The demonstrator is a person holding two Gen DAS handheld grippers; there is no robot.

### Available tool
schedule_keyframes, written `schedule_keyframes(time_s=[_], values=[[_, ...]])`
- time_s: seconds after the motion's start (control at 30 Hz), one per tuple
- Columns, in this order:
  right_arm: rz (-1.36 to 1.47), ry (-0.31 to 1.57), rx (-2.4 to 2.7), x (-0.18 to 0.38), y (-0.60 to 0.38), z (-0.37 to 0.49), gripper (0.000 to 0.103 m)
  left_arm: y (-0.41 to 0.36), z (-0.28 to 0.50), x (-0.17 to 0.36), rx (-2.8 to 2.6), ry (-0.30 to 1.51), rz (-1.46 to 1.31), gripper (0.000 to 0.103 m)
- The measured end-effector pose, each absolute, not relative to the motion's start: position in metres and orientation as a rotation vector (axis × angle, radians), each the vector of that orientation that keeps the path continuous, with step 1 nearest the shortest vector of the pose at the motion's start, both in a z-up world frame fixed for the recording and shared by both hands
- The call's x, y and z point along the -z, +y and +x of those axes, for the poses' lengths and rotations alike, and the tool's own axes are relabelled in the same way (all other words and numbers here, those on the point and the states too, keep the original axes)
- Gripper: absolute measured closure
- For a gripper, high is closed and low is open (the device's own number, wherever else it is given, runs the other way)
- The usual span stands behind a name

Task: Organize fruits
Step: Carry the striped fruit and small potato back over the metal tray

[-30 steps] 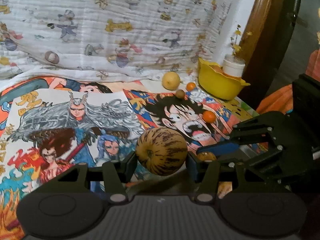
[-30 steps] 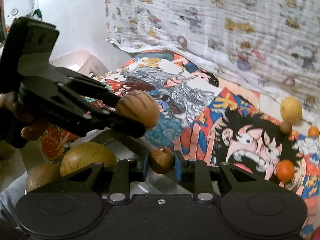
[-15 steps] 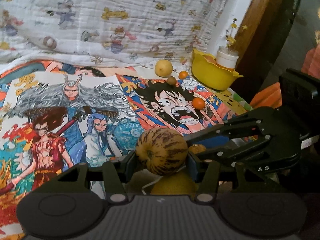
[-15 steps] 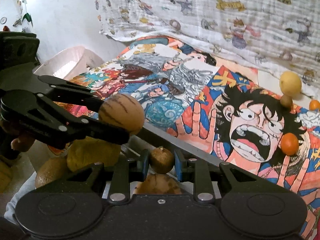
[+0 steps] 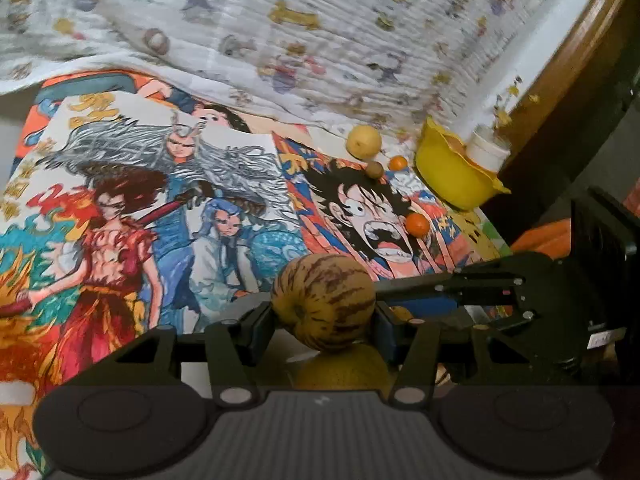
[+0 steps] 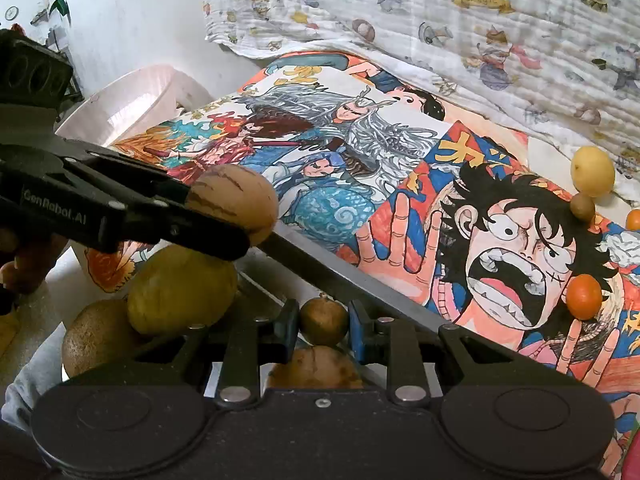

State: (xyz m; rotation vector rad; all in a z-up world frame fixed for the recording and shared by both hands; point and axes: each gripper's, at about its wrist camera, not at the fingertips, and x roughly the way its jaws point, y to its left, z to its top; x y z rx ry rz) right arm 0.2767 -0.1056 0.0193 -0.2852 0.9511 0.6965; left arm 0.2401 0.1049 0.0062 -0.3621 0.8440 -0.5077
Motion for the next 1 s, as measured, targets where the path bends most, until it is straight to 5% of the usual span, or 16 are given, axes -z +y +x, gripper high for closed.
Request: schedule_keyframes(time_s=[0.57,1.0], values=[[-0.313,0.957,-0.718,-0.014,-0.098,0.277,0.075,0.123,0.234,-0.007,0.48,0.827,-0.334,0.047],[-0.349,0.929,-0.718,-0.019,-0.101,0.277,0.075,0.082,0.249,-0.031,0.646,0.847,0.06,0.047]])
